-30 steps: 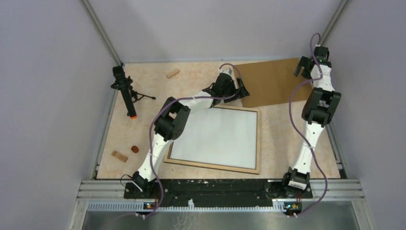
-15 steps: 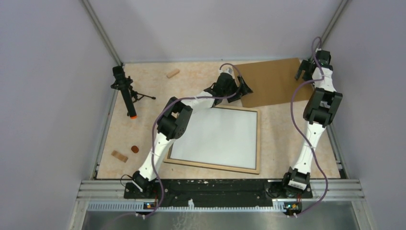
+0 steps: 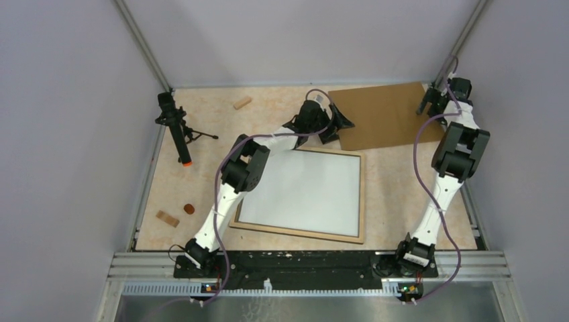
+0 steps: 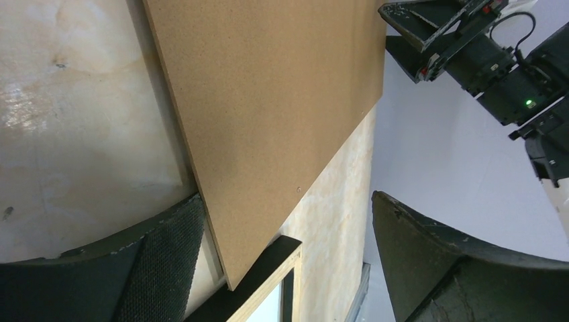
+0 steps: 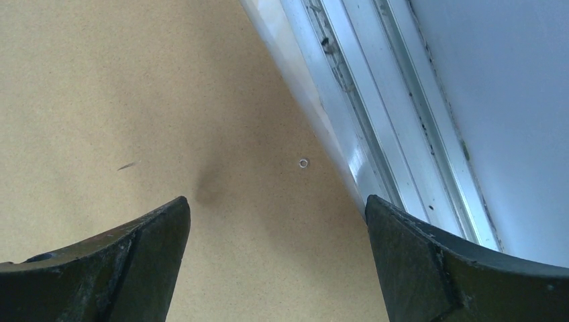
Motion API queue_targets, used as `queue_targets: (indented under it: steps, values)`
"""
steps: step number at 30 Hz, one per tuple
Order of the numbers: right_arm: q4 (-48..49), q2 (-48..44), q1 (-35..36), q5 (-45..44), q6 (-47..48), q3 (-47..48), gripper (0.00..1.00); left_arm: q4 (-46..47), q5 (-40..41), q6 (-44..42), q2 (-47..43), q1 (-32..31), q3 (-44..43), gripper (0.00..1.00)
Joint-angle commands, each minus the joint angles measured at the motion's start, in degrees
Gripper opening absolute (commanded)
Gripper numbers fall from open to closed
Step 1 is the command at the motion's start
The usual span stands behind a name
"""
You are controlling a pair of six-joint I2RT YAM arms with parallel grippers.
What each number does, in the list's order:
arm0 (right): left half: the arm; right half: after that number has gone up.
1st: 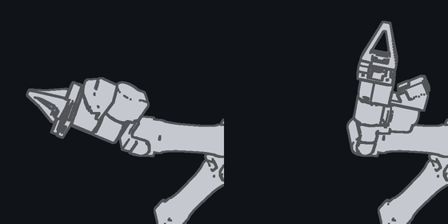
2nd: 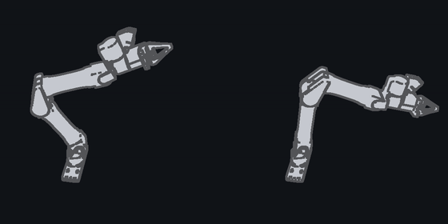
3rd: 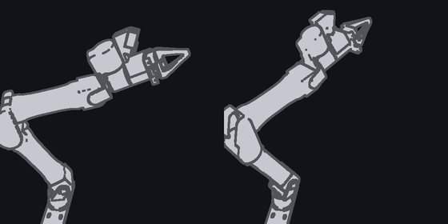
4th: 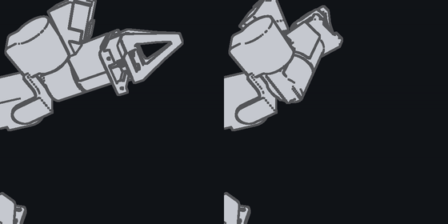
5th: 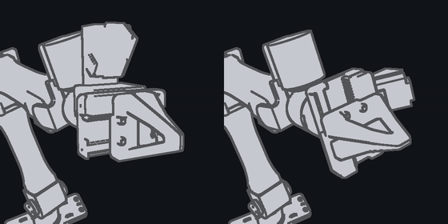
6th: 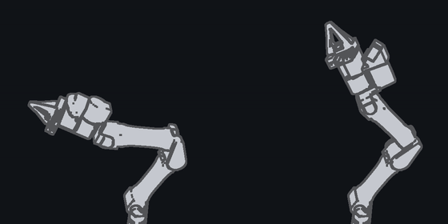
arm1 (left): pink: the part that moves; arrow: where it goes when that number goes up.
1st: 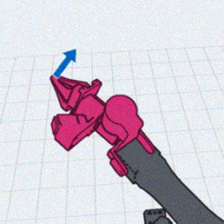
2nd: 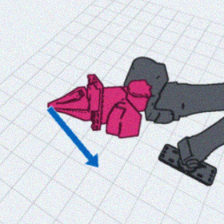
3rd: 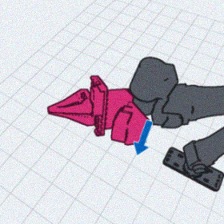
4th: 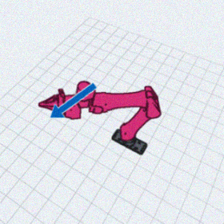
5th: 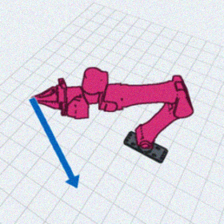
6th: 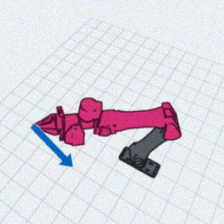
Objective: Put the photo into the frame
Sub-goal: Turn over the photo frame item at the corner of the board.
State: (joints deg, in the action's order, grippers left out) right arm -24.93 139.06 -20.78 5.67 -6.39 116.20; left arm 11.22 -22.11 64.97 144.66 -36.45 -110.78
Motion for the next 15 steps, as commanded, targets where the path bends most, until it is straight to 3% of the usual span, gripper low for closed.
queue_targets:
  steps: [1, 8, 15]
  values:
    - [-5.9, -5.0, 1.7, 10.5, -5.8, -7.0, 0.99, 8.6, -4.8, 3.5, -2.1, -1.0, -2.6, 0.94]
    - [-4.1, -6.9, 1.7, 10.6, -6.4, -11.1, 0.99, 10.0, -4.4, 1.3, -7.4, -1.0, 0.0, 0.91]
    - [-1.1, -9.4, 1.7, 11.9, -7.1, -15.9, 0.99, 12.9, -6.7, 2.5, -10.1, -1.2, 2.6, 0.79]
